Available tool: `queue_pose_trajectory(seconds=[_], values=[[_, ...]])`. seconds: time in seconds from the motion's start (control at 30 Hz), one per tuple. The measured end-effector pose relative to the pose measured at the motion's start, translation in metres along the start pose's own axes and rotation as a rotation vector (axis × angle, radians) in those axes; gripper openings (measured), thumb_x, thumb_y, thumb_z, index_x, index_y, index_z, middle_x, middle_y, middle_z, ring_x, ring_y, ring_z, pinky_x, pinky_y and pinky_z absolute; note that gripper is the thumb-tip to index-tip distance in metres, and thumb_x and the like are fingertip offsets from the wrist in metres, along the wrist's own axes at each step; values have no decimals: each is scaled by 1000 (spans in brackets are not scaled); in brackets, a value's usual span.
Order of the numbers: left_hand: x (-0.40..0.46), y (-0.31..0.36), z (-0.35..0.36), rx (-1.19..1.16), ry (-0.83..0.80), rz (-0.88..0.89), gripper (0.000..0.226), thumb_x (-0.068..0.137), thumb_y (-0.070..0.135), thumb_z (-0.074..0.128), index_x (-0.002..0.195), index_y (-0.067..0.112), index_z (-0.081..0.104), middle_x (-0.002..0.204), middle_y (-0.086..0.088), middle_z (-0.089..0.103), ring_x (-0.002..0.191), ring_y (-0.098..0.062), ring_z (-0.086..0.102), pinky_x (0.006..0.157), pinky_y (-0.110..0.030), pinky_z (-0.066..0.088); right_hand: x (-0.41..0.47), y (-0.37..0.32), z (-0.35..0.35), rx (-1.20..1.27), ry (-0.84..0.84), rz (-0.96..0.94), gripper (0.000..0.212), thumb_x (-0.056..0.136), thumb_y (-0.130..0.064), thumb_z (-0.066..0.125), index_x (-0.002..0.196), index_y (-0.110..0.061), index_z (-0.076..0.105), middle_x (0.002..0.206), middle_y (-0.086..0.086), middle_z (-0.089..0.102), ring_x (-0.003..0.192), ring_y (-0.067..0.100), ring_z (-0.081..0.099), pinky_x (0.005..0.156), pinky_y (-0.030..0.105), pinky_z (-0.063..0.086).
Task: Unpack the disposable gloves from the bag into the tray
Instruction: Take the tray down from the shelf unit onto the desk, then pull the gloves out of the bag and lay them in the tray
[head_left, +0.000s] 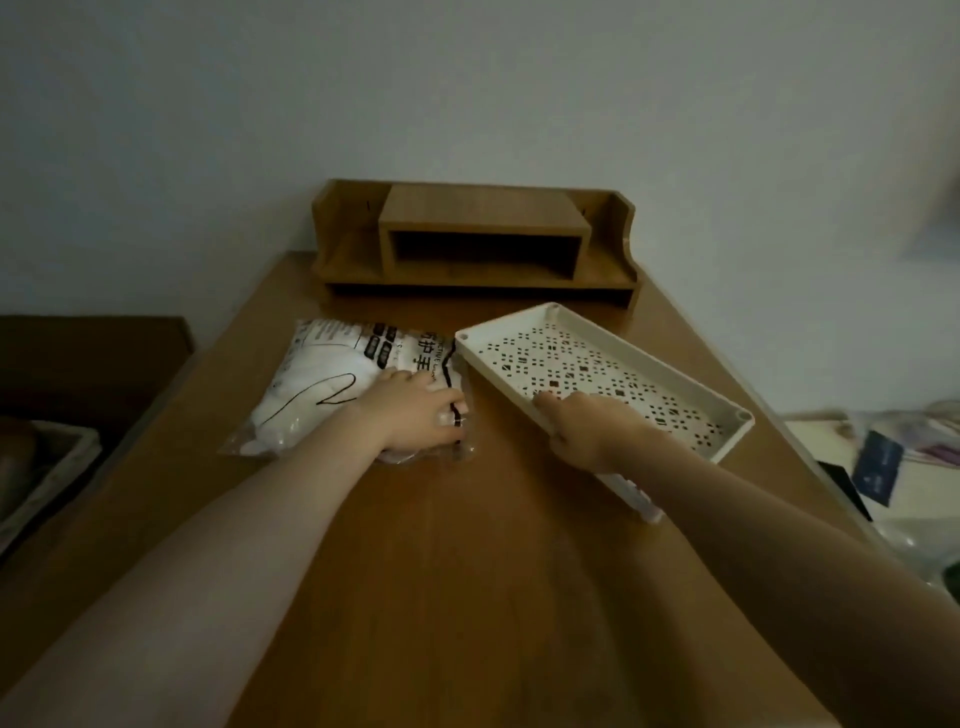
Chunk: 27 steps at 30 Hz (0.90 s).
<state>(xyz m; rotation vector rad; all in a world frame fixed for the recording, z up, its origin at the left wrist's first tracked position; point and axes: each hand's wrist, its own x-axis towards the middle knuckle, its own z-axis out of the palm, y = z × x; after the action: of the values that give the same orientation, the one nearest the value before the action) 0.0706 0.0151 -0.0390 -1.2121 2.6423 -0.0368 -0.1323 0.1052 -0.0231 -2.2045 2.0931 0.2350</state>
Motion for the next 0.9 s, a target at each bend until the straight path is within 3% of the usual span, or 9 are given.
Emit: queue_pose_trajectory(seconds=[0.1,0.2,0.4,0.43,0.5,0.57,0.63,0.73,0.9], values=[[-12,6,4,-43,-7,26,72,84,71,36,146,36,23,153,-9,24,140,-30,22,114,-43,12,-5,-8,7,-42,-31,116,42,98,-20,38,139,-19,32,88,1,51,83,19,54,68,31,42],[-16,12,4,-72,77,43,53,91,59,40,136,32,38,146,-6,34,133,-26,30,113,-39,14,0,-13,11,-33,49,243,39,99,-19,40,137,-14,35,119,6,56,103,23,57,76,33,43],[-10,25,16,-180,206,-21,24,100,32,37,116,23,52,146,-2,34,135,-22,28,116,-43,8,9,-31,13,100,312,78,32,96,-19,47,127,-15,51,131,4,48,117,20,46,94,33,45],[-10,27,12,-262,237,-32,21,100,28,38,114,23,52,138,0,42,126,-19,38,113,-40,21,13,-31,13,210,302,106,29,96,-17,47,124,-14,54,128,5,50,114,20,48,92,31,46],[-10,28,-3,-516,331,-65,12,100,25,38,97,23,50,108,3,56,89,-12,51,80,-27,41,22,-29,8,565,229,165,30,96,-13,46,125,-12,54,126,8,56,109,21,55,88,30,49],[-12,27,-20,-788,403,-109,16,101,29,36,91,22,47,88,2,57,71,-12,51,59,-21,37,26,-31,2,960,147,67,50,92,-7,50,140,-14,38,136,9,51,117,24,54,96,38,49],[-11,20,-27,-1023,484,-136,19,101,33,37,98,21,51,104,4,60,89,-13,57,70,-23,43,24,-36,-3,1054,143,-129,76,87,-1,56,150,-22,18,150,4,32,132,23,40,105,38,41],[-15,12,-35,-1435,543,-83,18,100,32,40,96,24,55,115,5,62,106,-14,58,93,-38,48,28,-44,-6,764,288,-291,89,85,-9,64,149,-39,9,159,-5,-4,146,20,3,113,37,22],[-24,8,-45,-1679,558,-20,21,100,29,42,92,21,60,103,-2,65,98,-20,61,93,-45,48,44,-57,-20,597,566,-281,60,88,-27,64,142,-24,37,147,3,35,134,21,34,105,28,29]])
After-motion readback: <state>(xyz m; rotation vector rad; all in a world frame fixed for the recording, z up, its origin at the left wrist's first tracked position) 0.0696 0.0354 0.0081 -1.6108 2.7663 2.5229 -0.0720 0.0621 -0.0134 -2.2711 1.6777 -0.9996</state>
